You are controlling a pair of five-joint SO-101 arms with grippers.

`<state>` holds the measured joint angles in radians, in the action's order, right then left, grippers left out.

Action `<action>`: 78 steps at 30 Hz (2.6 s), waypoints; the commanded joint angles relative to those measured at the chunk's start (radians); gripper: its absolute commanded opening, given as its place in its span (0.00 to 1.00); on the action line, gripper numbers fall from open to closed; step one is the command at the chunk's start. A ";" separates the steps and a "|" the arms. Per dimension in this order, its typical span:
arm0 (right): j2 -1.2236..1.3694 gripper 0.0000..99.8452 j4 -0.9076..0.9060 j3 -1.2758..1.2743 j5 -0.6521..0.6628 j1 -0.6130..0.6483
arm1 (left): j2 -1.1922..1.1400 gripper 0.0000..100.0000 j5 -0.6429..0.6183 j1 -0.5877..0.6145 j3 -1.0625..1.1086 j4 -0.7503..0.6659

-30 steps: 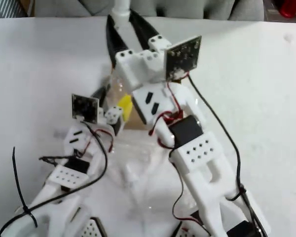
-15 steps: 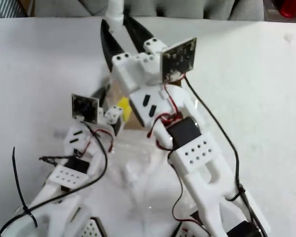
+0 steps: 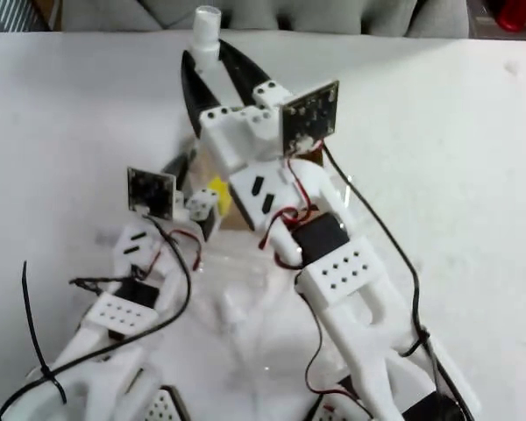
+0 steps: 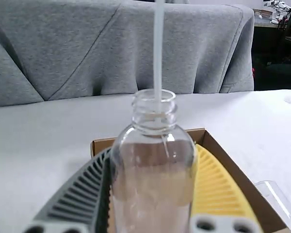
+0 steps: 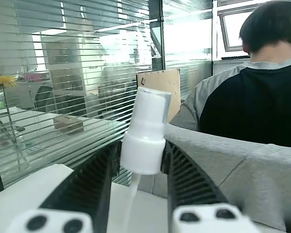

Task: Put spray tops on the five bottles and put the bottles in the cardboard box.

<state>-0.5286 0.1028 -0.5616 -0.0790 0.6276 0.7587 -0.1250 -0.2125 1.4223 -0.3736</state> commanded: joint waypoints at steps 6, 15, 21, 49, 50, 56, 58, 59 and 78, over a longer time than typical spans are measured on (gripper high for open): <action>-0.004 0.04 -0.088 -0.061 -0.009 0.012 | 0.041 0.02 -0.008 0.008 -0.012 -0.029; -0.010 0.05 -0.328 -0.025 -0.008 0.044 | 0.041 0.02 -0.009 0.008 -0.012 -0.029; -0.013 0.21 -0.539 0.086 -0.009 0.071 | 0.041 0.02 -0.012 0.008 -0.012 -0.029; 0.216 0.02 -0.558 0.457 0.000 -0.012 | 0.041 0.02 -0.008 0.008 -0.011 -0.029; 0.231 0.01 -0.565 0.459 0.002 -0.015 | 0.041 0.02 -0.008 0.008 -0.011 -0.029; 0.292 0.01 -0.713 0.462 0.028 -0.045 | 0.041 0.02 -0.008 0.008 -0.011 -0.029; 0.289 0.01 -0.730 0.462 0.031 -0.065 | 0.041 0.02 -0.008 0.008 -0.011 -0.029; 0.286 0.01 -0.730 0.459 0.034 -0.073 | 0.041 0.02 -0.008 0.008 -0.011 -0.029; 0.147 0.02 -0.889 0.457 0.035 -0.199 | 0.035 0.02 -0.008 0.008 -0.014 -0.029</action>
<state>-0.3276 -0.7304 -0.1412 -0.0652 0.4849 0.7572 -0.1250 -0.2140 1.4239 -0.3736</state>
